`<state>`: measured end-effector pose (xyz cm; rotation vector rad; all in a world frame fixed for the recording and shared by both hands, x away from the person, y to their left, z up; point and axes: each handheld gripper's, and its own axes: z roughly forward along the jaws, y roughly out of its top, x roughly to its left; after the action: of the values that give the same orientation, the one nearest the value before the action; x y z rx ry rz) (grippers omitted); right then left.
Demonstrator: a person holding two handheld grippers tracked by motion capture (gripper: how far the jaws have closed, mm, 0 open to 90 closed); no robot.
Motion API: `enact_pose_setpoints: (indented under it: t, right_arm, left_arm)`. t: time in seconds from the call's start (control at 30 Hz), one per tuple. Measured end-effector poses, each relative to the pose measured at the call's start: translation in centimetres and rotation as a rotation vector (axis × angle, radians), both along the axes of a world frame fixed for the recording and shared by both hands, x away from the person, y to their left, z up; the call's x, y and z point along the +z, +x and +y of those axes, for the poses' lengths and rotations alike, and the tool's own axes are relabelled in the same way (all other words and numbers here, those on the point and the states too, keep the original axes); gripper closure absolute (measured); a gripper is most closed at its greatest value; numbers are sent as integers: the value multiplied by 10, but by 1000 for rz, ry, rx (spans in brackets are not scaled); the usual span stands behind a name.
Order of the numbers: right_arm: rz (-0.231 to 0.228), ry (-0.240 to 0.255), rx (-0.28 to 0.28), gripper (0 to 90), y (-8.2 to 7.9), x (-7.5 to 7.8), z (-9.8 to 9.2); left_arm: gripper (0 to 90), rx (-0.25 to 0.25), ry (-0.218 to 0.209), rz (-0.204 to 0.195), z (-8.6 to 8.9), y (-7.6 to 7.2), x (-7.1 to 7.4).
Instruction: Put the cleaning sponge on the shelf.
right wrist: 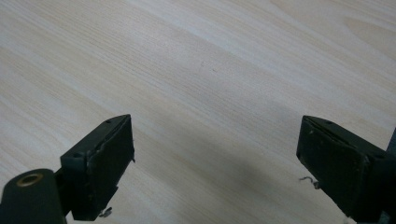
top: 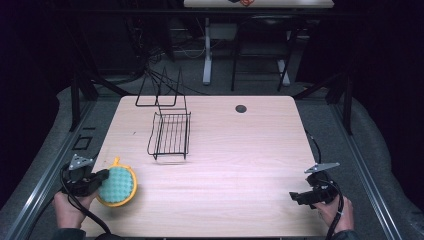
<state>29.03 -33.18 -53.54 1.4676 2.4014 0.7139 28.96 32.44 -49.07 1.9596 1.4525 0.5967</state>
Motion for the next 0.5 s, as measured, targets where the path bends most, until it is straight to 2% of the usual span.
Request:
enact_pose_setpoints:
  t: [0.5]
  right_arm:
    - [-9,0,0,107,0,1,0]
  left_arm:
    - [872,-4,-13,-20,-5,4,9]
